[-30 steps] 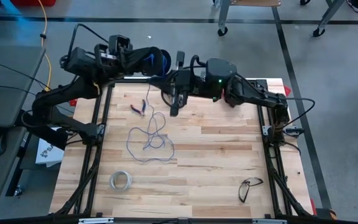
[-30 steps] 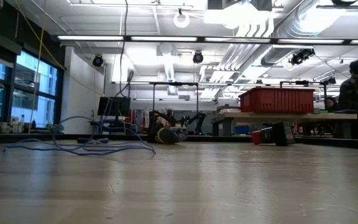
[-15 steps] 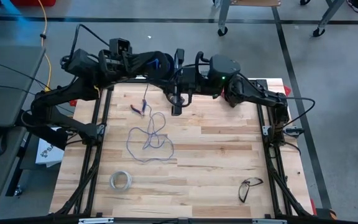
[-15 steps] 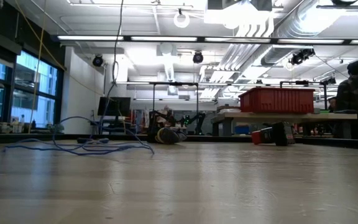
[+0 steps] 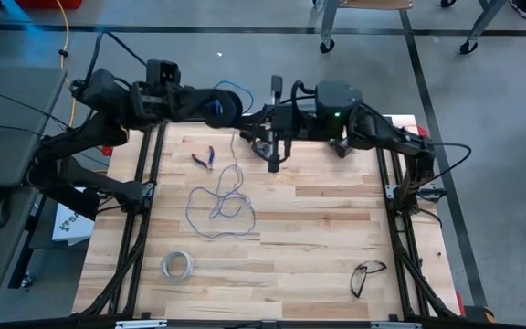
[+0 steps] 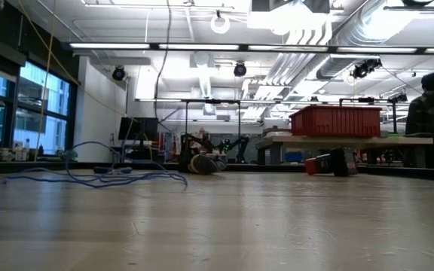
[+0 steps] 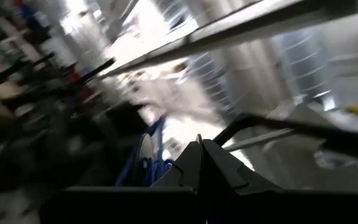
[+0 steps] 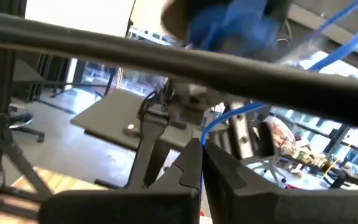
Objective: Coil cords
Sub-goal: Coil the blue wire onto the black spool
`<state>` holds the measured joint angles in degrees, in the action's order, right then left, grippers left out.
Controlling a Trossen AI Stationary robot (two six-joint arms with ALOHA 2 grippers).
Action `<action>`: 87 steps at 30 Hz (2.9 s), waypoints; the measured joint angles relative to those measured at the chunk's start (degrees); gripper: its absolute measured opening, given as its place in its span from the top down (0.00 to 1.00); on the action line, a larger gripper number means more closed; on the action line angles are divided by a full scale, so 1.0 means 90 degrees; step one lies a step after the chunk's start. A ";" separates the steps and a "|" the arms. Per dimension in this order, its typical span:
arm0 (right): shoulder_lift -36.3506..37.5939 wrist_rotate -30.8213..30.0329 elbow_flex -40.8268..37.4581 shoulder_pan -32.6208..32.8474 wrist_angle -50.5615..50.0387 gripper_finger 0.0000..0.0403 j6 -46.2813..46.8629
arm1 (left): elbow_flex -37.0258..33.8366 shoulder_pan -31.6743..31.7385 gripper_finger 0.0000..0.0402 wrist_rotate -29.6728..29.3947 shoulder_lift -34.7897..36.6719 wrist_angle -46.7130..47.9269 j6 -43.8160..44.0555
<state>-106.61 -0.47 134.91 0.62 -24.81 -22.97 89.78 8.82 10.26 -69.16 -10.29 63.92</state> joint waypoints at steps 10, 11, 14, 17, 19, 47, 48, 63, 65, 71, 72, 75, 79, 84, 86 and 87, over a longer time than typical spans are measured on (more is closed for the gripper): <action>0.0241 0.0000 0.0002 0.0042 -0.0714 1.00 0.0283 | 0.0000 0.0106 1.00 -0.0048 0.0136 0.0701 -0.1118; 0.0246 0.0000 0.0002 0.0077 -0.0703 1.00 0.0299 | 0.0000 0.0141 1.00 -0.0056 0.0141 0.0637 -0.1274; 0.0281 0.0000 0.0002 0.0178 -0.0721 1.00 0.0332 | 0.0000 0.0326 1.00 -0.0060 0.0170 0.0672 -0.1707; 0.0311 -0.0051 0.0002 0.0268 -0.0882 1.00 0.0375 | 0.0000 0.0543 1.00 -0.0059 0.0163 0.0682 -0.1792; 0.0311 -0.0088 0.0002 0.0316 -0.1049 1.00 0.0383 | 0.0000 0.0700 1.00 -0.0063 0.0165 0.0670 -0.1836; 0.0331 -0.0611 -0.0083 0.0472 -0.2293 1.00 0.0720 | -0.0007 0.1472 1.00 -0.0484 -0.0049 -0.1174 -0.2069; 0.0323 -0.0654 -0.0083 0.0474 -0.2329 1.00 0.0738 | -0.0007 0.1477 1.00 -0.0452 -0.0080 -0.1142 -0.2081; 0.0153 -0.2353 -0.0092 0.0267 -0.2687 0.62 0.0894 | 0.0000 0.1780 1.00 0.0421 -0.0117 -0.1235 -0.2664; 0.0038 -0.2383 -0.0092 0.0158 -0.2684 0.57 0.1020 | 0.0000 0.1775 1.00 0.0646 -0.0117 -0.1261 -0.2671; -0.0161 -0.1913 -0.0095 -0.0105 -0.1966 0.53 0.0693 | 0.0000 0.1826 1.00 0.1881 -0.0100 -0.1506 -0.2779; -0.0166 -0.1806 -0.0095 -0.0141 -0.1783 0.53 0.0683 | 0.0000 0.1863 1.00 0.2098 -0.0102 -0.1545 -0.2786; -0.0122 -0.1158 -0.0080 -0.0239 -0.1348 0.53 0.0715 | 0.0000 0.1950 1.00 0.2478 -0.0102 -0.1591 -0.2793; -0.0024 0.0034 -0.0070 -0.0372 -0.1397 0.53 0.0793 | 0.0000 0.2022 1.00 0.2468 -0.0110 -0.1686 -0.2767; -0.0024 0.1022 -0.0068 -0.0562 -0.1409 0.53 0.0881 | 0.0001 0.2025 1.00 0.2724 -0.0238 -0.1939 -0.2270; -0.0024 0.1035 -0.0068 -0.0658 -0.1389 0.53 0.0857 | 0.0000 0.2025 1.00 0.2791 -0.0306 -0.2042 -0.2166; -0.0024 0.1078 -0.0068 -0.0710 -0.1365 0.53 0.0882 | 0.0000 0.2025 1.00 0.2794 -0.0337 -0.2123 -0.2129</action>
<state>-106.83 9.23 134.30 -5.77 -37.10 -15.04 89.78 27.05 35.40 -72.20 -29.40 44.76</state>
